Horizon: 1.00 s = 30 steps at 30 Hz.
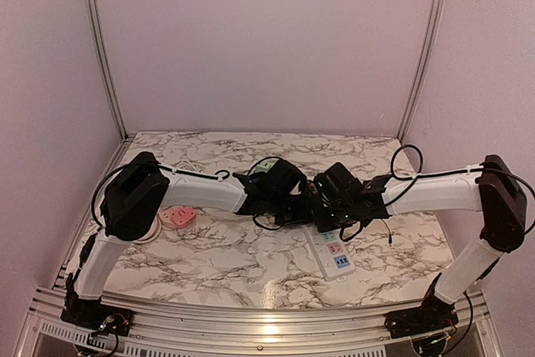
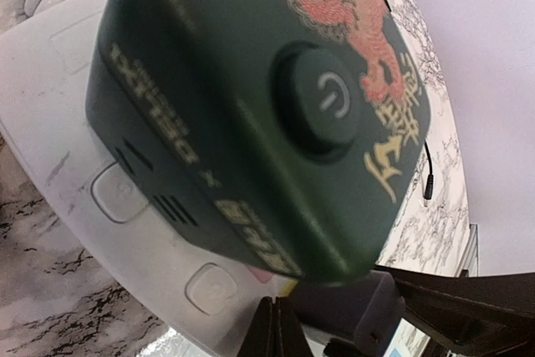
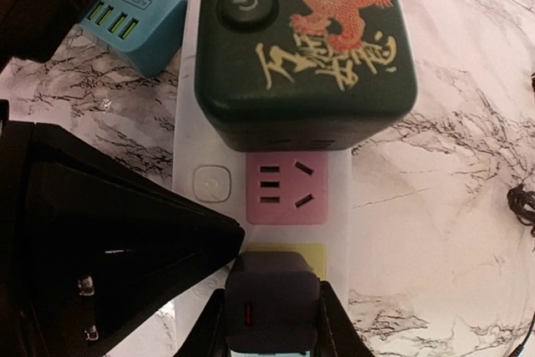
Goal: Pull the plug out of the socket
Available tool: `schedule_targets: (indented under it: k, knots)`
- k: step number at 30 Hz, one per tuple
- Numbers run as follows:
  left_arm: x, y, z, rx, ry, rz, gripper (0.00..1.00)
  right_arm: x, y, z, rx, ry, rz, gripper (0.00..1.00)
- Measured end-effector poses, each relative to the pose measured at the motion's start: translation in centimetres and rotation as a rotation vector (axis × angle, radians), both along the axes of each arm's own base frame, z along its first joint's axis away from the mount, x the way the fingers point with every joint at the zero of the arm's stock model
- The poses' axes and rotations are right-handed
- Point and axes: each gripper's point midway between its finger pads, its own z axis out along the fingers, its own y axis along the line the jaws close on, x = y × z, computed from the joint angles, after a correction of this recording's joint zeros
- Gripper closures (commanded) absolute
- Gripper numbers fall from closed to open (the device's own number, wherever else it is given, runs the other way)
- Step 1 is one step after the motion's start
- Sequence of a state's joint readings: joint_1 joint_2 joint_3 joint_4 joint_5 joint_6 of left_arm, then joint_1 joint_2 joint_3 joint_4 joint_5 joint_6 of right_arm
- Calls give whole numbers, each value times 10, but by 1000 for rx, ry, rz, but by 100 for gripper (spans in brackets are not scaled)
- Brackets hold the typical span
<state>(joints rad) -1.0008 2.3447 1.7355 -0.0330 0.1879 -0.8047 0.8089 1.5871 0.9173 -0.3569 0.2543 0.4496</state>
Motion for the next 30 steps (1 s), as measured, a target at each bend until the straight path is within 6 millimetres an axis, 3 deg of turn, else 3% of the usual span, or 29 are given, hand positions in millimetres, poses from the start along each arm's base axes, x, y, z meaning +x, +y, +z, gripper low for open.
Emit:
schedule_targets:
  k: [19,24,30]
  knots:
    - [2,0,-1,7,-12,6,100,3,-5,36,42,-86,-32,92]
    - [4,1,1,21,-29,3,100,9,-16,54,67,-116,-65,91]
    - [6,4,6,71,-61,-19,100,29,-47,75,114,-154,-159,90]
